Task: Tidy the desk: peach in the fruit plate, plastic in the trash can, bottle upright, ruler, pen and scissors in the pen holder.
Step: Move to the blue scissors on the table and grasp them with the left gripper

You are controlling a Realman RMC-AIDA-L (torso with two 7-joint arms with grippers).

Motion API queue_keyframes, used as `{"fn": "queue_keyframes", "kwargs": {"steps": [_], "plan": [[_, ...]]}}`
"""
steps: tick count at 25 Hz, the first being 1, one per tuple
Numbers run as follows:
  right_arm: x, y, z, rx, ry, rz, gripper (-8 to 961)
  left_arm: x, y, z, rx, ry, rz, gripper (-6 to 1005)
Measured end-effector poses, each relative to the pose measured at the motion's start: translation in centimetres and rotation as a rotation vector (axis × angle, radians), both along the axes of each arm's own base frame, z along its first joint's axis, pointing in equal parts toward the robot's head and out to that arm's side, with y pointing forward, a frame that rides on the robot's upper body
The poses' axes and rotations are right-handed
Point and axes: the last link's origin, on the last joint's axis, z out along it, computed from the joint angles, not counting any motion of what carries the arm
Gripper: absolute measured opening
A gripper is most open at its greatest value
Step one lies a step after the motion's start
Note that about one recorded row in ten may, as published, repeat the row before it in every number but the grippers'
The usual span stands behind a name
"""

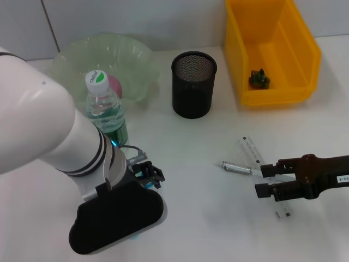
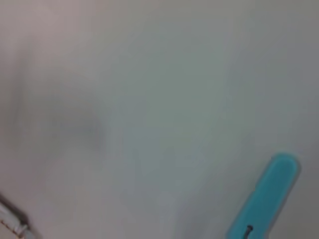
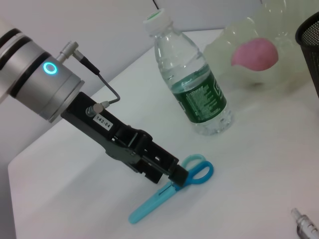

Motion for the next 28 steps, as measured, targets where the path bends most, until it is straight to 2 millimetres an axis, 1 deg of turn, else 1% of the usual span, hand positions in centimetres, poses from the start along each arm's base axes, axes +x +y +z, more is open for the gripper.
{"fn": "queue_keyframes", "kwargs": {"steps": [4, 5, 8, 10, 22, 28], "plan": [[-0.1, -0.1, -0.2, -0.003, 0.008, -0.004, 669, 0.0, -0.1, 0.1, 0.000, 0.000, -0.005, 800], [-0.1, -0.1, -0.3, -0.004, 0.010, -0.006, 669, 0.0, -0.4, 0.2, -0.026, 0.004, -0.017, 800], [-0.2, -0.2, -0.5, -0.006, 0.015, -0.008, 669, -0.1, -0.5, 0.2, -0.037, 0.007, -0.019, 800], [-0.1, -0.3, -0.7, -0.007, 0.016, -0.011, 668, -0.1, -1.0, -0.1, -0.080, 0.021, -0.041, 800], [-0.4, -0.2, -1.2, -0.007, 0.018, -0.005, 667, -0.8, -1.2, -0.2, -0.138, 0.049, -0.091, 799], [-0.3, -0.3, -1.4, -0.003, 0.016, -0.010, 666, -0.7, -1.3, -0.2, -0.163, 0.061, -0.131, 799]]}}
